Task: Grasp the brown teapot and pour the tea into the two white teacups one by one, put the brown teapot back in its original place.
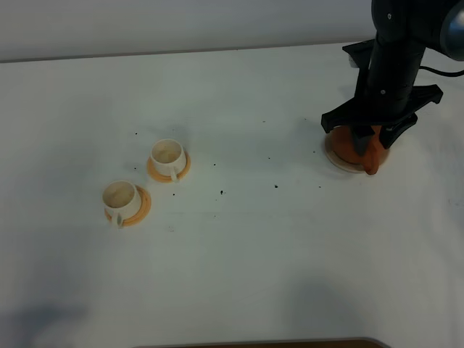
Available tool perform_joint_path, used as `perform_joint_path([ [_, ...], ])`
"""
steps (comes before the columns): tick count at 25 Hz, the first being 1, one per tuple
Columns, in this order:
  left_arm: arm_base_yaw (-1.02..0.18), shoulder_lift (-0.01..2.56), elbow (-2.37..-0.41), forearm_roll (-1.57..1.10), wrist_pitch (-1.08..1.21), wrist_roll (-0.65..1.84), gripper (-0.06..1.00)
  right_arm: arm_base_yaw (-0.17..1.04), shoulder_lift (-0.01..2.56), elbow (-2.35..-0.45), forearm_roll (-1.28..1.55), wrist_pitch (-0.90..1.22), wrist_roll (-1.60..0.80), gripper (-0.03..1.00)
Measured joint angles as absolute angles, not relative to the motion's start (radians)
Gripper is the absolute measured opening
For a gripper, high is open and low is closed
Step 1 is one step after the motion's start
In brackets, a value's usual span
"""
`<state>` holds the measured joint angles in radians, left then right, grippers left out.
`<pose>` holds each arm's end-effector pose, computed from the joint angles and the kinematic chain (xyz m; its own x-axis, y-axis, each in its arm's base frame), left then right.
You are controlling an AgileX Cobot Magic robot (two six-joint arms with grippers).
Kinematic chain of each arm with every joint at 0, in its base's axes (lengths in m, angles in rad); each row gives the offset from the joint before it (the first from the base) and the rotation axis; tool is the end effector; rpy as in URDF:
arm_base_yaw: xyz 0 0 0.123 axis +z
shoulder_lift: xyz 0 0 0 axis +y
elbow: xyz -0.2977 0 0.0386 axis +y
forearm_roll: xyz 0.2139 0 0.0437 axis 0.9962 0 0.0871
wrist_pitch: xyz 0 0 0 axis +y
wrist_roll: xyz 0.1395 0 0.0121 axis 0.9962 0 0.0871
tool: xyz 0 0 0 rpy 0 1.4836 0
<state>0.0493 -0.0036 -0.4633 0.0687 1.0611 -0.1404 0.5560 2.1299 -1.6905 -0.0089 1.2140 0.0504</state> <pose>-0.0047 0.0082 0.2280 -0.4705 -0.1298 -0.8728 -0.1526 0.9862 -0.0644 0.3432 0.2119 0.1634 -0.8734 -0.4870 -0.0050 -0.4870 0.8734 -0.0081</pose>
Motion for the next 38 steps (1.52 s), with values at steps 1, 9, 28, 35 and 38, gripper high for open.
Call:
perform_joint_path([
  [1,0.049,-0.004,-0.463,0.069,1.061,-0.140,0.28,0.556,2.135,-1.691,-0.013,1.214,0.050,0.43],
  [9,0.049,-0.004,-0.463,0.069,1.061,-0.140,0.28,0.556,2.166,-1.691,-0.013,1.214,0.050,0.43],
  [28,0.049,-0.004,-0.463,0.069,1.061,-0.140,0.28,0.556,2.188,-1.691,-0.042,1.214,0.050,0.41],
  [35,0.049,-0.004,-0.463,0.069,1.061,-0.140,0.28,0.556,2.207,-1.691,-0.042,1.214,0.051,0.40],
  [38,0.049,-0.004,-0.463,0.069,1.061,-0.140,0.28,0.556,2.207,-1.691,-0.042,1.214,0.051,0.40],
])
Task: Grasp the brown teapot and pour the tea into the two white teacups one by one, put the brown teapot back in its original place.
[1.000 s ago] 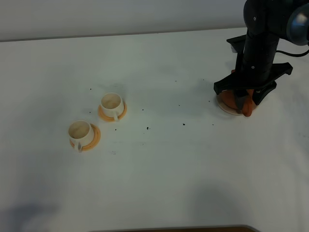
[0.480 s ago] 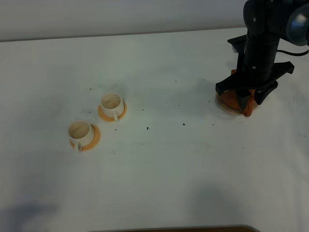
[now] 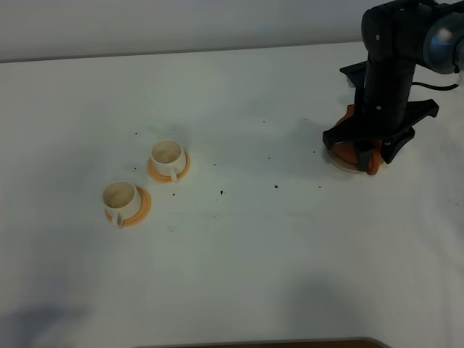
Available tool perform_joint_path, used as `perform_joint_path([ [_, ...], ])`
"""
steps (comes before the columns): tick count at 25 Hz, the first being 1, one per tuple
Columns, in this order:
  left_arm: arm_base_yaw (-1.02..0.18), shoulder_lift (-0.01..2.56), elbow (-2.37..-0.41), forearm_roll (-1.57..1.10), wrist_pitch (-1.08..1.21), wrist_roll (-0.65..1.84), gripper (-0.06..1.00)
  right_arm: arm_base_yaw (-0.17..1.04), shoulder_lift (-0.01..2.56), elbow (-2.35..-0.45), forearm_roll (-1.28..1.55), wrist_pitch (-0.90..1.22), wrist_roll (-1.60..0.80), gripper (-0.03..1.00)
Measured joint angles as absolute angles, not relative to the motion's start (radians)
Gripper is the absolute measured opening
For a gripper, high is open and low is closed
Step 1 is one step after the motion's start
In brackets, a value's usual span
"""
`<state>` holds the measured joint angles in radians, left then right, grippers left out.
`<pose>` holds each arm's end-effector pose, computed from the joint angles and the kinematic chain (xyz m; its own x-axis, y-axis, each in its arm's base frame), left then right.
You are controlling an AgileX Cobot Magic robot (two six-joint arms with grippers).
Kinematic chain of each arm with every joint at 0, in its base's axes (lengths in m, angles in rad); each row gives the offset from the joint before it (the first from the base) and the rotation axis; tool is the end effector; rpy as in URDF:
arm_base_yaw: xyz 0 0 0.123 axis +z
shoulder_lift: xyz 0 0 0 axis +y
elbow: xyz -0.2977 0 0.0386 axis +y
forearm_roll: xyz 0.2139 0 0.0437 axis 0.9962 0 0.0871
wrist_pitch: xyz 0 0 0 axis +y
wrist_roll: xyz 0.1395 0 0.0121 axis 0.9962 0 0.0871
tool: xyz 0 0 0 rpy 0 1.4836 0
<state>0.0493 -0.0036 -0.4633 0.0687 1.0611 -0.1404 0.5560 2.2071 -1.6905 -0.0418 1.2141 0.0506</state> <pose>-0.0047 0.0082 0.2280 -0.4705 -0.1298 -0.8728 -0.1526 0.9862 -0.0644 0.3471 0.2093 0.1323 -0.8657 -0.4956 0.0709 -0.4990 0.8656 -0.0416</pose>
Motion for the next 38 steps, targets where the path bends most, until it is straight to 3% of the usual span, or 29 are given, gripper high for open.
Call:
perform_joint_path([
  [15,0.049,-0.004,-0.463,0.069,1.061,-0.140,0.28,0.556,2.207,-1.733,-0.045,1.226,0.052,0.38],
  [25,0.049,-0.004,-0.463,0.069,1.061,-0.141,0.28,0.556,2.219,-1.733,-0.056,1.240,0.053,0.13],
  [38,0.049,-0.004,-0.463,0.069,1.061,-0.141,0.28,0.556,2.219,-1.733,-0.060,1.240,0.046,0.13],
])
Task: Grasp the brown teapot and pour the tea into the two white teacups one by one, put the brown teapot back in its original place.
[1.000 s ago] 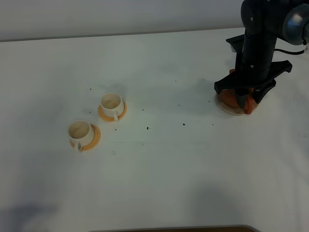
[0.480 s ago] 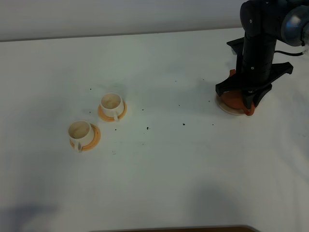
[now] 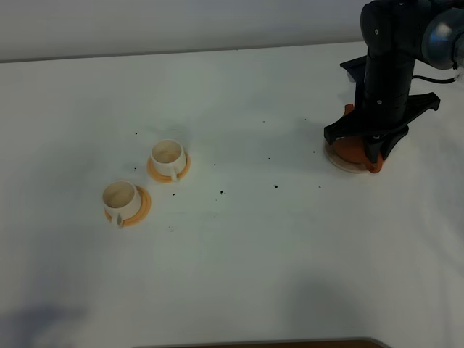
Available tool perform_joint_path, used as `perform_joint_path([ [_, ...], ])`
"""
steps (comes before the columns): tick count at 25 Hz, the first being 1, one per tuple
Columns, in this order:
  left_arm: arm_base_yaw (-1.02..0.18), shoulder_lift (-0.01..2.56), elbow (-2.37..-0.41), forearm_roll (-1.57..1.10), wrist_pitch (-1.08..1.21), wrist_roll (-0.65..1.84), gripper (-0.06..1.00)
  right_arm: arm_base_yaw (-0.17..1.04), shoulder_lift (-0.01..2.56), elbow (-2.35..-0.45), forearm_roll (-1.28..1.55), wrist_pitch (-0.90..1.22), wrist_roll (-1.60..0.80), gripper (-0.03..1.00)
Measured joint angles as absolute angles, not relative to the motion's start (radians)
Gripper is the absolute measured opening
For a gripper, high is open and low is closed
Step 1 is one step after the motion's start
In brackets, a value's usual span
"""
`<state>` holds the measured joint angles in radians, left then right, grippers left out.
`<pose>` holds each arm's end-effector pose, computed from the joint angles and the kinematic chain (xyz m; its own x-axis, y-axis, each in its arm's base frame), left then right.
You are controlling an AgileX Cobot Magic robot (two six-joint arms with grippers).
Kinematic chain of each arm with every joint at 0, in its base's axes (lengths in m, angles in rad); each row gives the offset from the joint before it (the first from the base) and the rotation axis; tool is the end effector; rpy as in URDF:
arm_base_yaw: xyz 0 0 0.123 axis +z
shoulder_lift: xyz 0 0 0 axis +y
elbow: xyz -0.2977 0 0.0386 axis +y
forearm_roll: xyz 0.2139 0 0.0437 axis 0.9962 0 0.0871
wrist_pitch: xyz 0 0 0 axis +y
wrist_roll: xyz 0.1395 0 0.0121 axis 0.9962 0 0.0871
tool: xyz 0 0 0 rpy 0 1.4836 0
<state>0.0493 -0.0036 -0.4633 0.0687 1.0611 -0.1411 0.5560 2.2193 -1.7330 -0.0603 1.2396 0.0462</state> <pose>-0.0047 0.0082 0.2280 -0.4704 -0.1305 -0.8728 -0.1529 0.9861 -0.0650 0.3530 0.2099 0.1361 -0.8612 -0.5039 0.0658 -0.5075 0.8597 -0.0586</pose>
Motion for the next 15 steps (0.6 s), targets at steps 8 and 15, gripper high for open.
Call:
perform_joint_path([
  [8,0.049,-0.004,-0.463,0.069,1.061,-0.141,0.28,0.556,2.203,-1.733,-0.063,1.229,0.038,0.13],
  [15,0.049,-0.004,-0.463,0.069,1.061,-0.141,0.28,0.556,2.185,-1.733,-0.064,1.223,0.031,0.13],
])
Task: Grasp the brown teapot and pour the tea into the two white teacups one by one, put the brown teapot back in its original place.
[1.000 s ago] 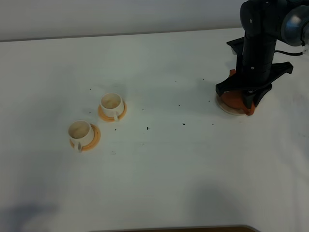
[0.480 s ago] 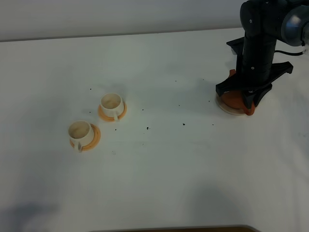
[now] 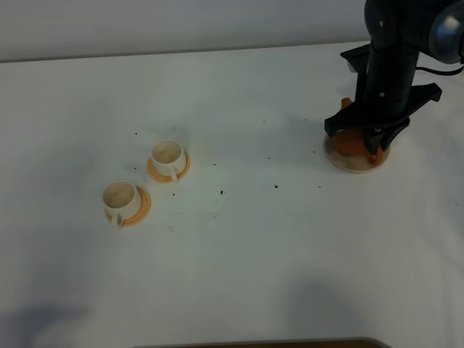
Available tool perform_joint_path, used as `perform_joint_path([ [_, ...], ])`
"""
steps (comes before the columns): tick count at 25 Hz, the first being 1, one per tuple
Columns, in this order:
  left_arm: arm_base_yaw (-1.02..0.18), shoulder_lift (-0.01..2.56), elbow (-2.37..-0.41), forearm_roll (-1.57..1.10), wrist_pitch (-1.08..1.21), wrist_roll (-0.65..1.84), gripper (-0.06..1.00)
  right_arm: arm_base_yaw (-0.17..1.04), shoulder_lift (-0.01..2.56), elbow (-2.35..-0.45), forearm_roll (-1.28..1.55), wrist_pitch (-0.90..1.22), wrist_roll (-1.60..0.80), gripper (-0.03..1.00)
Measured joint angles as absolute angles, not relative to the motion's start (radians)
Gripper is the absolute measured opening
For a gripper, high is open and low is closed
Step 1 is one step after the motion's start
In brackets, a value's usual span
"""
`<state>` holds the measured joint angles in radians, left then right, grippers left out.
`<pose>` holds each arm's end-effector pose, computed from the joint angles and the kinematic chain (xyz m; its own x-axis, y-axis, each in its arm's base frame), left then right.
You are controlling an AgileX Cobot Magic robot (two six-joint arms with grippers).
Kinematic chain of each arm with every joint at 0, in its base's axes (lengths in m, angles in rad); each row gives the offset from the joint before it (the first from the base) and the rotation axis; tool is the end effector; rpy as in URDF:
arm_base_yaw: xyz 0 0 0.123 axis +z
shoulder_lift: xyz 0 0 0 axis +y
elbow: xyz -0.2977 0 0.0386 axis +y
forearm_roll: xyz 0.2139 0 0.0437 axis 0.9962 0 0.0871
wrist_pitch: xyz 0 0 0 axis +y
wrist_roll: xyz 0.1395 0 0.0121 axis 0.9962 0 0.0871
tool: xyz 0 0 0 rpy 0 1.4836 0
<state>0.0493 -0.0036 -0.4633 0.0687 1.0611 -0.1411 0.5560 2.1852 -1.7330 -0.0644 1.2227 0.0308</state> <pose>-0.0047 0.0082 0.2280 -0.4704 -0.1305 -0.8728 -0.1529 0.9861 -0.0650 0.3547 0.2104 0.1501 -0.8539 -0.5202 0.0157 -0.5202 0.8519 -0.0606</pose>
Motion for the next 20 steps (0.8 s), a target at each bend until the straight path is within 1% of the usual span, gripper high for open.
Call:
perform_joint_path([
  [12,0.049,-0.004,-0.463,0.069,1.061,-0.141,0.28,0.563,2.128,-1.753,-0.068,1.223,-0.008,0.13],
  [20,0.049,-0.004,-0.463,0.069,1.061,-0.141,0.28,0.669,2.122,-1.890,-0.070,1.226,-0.068,0.13],
])
